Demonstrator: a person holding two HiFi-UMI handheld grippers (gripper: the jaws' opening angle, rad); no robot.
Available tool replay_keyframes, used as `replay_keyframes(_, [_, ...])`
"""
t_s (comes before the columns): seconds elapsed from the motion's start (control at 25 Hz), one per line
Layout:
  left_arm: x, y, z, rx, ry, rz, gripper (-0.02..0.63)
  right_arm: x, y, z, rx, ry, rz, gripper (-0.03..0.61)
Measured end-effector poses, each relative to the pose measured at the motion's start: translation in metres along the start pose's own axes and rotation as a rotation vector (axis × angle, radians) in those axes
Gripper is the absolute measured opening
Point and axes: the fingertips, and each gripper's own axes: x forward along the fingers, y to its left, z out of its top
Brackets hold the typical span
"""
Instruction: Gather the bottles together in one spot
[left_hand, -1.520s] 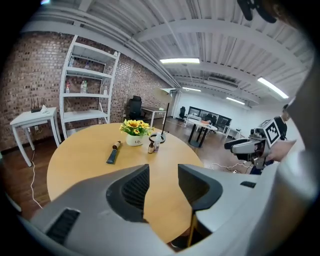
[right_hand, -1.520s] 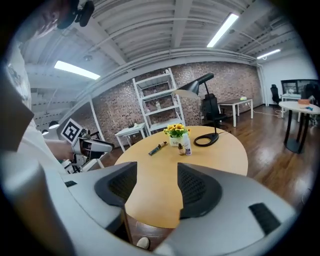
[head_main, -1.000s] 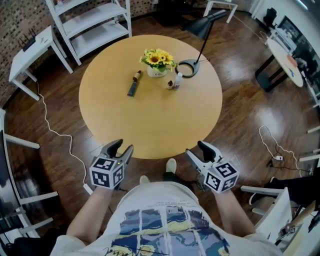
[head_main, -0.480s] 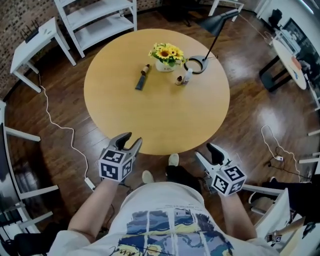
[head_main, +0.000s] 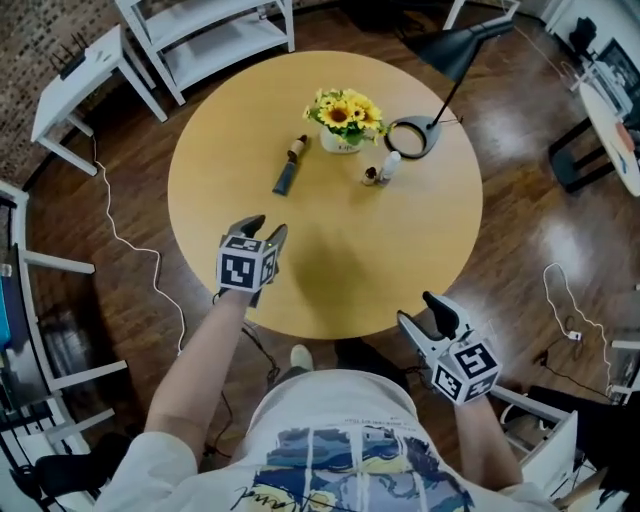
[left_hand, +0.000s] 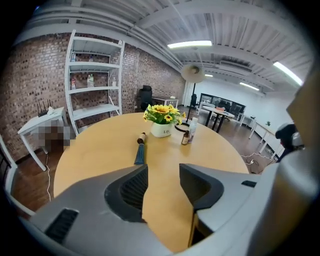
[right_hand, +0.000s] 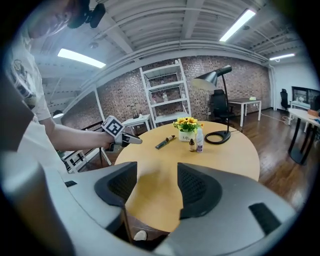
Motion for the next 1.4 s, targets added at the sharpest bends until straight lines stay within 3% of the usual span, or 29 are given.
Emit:
replay_keyframes(0.2, [0.073, 0.023, 0.071, 0.054, 0.005, 0.037, 0.204, 0.016, -0.057, 0.004, 0.022, 0.032, 0.014, 0.276])
replay_keyframes(0.36, [0.148, 0.052, 0.103, 0.117, 0.084, 0.074, 0.204, 0.02, -0.091, -0.004, 0.055, 0.075, 0.005, 0.276])
replay_keyframes(0.52, [0.218, 0.072, 0.101, 0.13, 0.171, 0.079, 0.204, 0.017, -0.117, -0.01, 0.084, 0.102, -0.02, 0.276])
replay_keyframes(0.68, [0.257, 0.086, 0.098, 0.113, 0.206, 0.078, 0.204, 0.012, -0.138, -0.014, 0.107, 0.123, -0.039, 0.275])
replay_keyframes(0.88, [0.283, 0.089, 0.092, 0.114, 0.268, 0.063, 0.182, 0.019, -0.159, -0.018, 0.114, 0.146, -0.034, 0.276])
replay_keyframes(0.92, [0.286, 0.09, 0.09, 0.122, 0.281, 0.066, 0.147, 0.022, -0.16, -0.017, 0.111, 0.147, -0.028, 0.275])
replay_keyframes(1.08, [0.29, 0.09, 0.088, 0.178, 0.299, 0.069, 0.137, 0.032, -0.164, -0.01, 0.094, 0.149, -0.005, 0.275])
replay_keyframes(1.2, [0.28, 0.09, 0.099, 0.21, 0.251, 0.091, 0.137, 0.038, -0.168, -0.005, 0.069, 0.15, 0.009, 0.275])
replay_keyframes(1.4, [0.225, 0.065, 0.139, 0.186, 0.038, 0.061, 0.136, 0.05, -0.172, 0.025, -0.004, 0.134, 0.05, 0.263])
